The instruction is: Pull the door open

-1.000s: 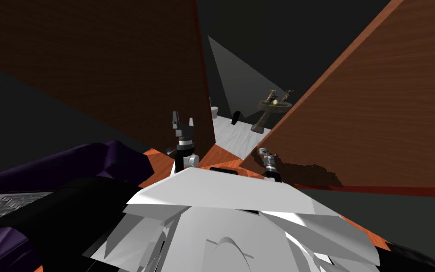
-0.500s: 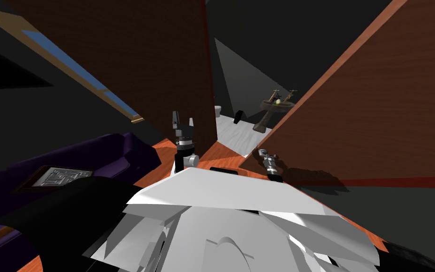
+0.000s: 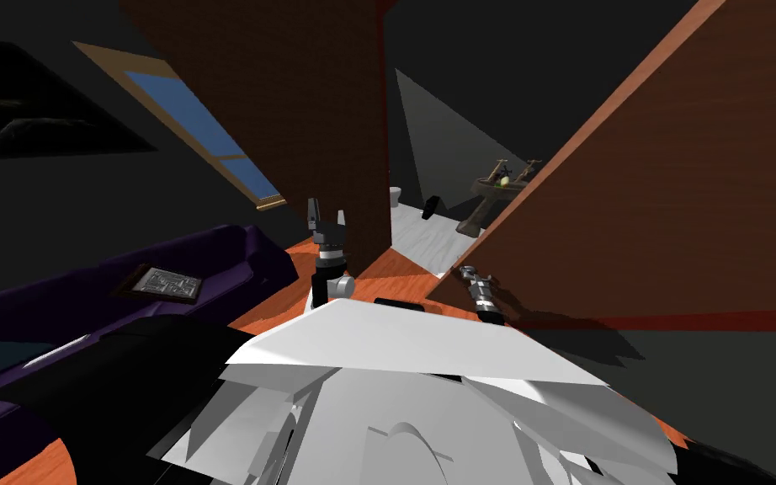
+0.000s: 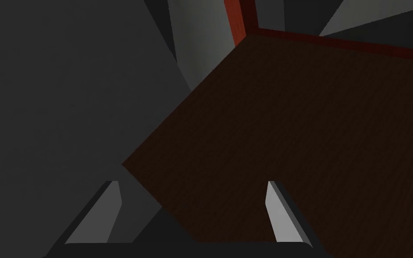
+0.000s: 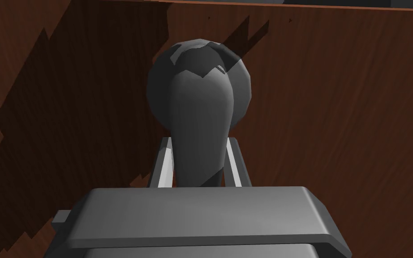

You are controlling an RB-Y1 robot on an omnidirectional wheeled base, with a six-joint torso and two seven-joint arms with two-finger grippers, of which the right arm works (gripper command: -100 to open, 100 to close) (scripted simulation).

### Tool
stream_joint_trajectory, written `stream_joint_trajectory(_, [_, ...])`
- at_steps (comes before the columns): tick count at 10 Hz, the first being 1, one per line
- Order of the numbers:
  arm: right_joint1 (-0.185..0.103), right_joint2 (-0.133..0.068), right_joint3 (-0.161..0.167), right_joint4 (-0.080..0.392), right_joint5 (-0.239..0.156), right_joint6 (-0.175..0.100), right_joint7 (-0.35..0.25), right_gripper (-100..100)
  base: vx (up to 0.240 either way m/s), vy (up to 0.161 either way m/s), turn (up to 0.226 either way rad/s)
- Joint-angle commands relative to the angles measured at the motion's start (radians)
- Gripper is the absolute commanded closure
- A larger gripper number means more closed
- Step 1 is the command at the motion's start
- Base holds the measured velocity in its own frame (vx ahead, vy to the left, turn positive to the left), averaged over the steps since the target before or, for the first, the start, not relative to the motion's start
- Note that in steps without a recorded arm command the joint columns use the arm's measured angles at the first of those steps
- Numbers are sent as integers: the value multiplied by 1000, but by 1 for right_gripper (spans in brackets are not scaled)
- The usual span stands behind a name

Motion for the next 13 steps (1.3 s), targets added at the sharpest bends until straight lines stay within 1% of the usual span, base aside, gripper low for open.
stream_joint_trajectory(1, [0, 4, -8, 4, 18, -2, -7, 100, -255, -83, 220])
stream_joint_trajectory(5, [-1, 8, -29, 0, 50, -1, -18, 100, -216, -64, 166])
stream_joint_trajectory(7, [-1, 9, -35, -1, 60, -1, -21, 100, -203, -63, 118])
stream_joint_trajectory(8, [-2, 10, -33, 1, 57, 0, -20, 100, -89, -33, 33])
stream_joint_trajectory(9, [21, -4, -14, 1, 62, -28, -37, 100, -139, -6, 142])
stream_joint_trajectory(11, [33, -14, -3, 0, 63, -47, -47, 100, -164, -45, 101])
stream_joint_trajectory(13, [61, -36, 19, 0, 66, -88, -70, 100, -169, -43, 118])
